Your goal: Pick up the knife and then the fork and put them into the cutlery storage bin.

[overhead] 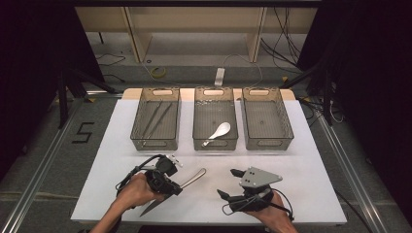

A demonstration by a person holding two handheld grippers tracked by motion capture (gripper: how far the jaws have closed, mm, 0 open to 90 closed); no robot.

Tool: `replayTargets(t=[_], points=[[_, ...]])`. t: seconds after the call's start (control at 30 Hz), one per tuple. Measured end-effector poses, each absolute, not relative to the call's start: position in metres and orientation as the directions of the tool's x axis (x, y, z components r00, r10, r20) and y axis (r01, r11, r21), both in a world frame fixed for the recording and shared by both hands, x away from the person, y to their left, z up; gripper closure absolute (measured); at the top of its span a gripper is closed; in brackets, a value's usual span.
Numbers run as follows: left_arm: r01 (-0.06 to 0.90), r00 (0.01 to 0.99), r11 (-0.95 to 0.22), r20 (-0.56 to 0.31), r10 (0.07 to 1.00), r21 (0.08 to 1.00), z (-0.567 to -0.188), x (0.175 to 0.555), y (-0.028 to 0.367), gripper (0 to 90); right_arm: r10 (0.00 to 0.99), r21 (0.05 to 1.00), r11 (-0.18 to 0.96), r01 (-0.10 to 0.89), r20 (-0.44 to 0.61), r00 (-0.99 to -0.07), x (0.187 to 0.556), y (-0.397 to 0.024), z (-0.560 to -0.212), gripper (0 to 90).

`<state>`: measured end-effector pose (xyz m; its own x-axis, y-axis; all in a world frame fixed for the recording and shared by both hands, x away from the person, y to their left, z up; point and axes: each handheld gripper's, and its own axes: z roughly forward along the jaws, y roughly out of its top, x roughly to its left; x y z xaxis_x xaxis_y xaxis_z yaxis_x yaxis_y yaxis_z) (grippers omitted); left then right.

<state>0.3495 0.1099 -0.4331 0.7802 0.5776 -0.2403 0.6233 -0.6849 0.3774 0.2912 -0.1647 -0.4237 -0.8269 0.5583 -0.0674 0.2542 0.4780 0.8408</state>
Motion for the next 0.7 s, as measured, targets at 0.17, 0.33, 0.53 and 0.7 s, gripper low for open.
replayTargets(t=[0.17, 0.33, 0.53, 0.7], points=[[0.594, 0.805, -0.714, -0.252, 0.538, 0.372, -0.43, 0.346, 0.097, 79.4, 0.487, 0.799, 0.572, 0.185, -0.149, -0.861, 0.286, -0.147, -0.429, 26.8], [0.564, 0.826, -0.739, -0.278, 0.491, 0.368, -0.428, 0.344, 0.083, 79.4, 0.41, 0.754, 0.647, 0.117, -0.214, -0.887, 0.282, -0.13, -0.437, 27.6], [0.527, 0.848, -0.767, -0.287, 0.446, 0.366, -0.424, 0.339, 0.071, 79.4, 0.357, 0.695, 0.715, 0.076, -0.27, -0.894, 0.282, -0.12, -0.444, 28.8], [0.508, 0.856, -0.787, -0.307, 0.416, 0.35, -0.425, 0.336, 0.063, 79.4, 0.308, 0.651, 0.758, 0.032, -0.315, -0.897, 0.28, -0.115, -0.45, 32.6]])
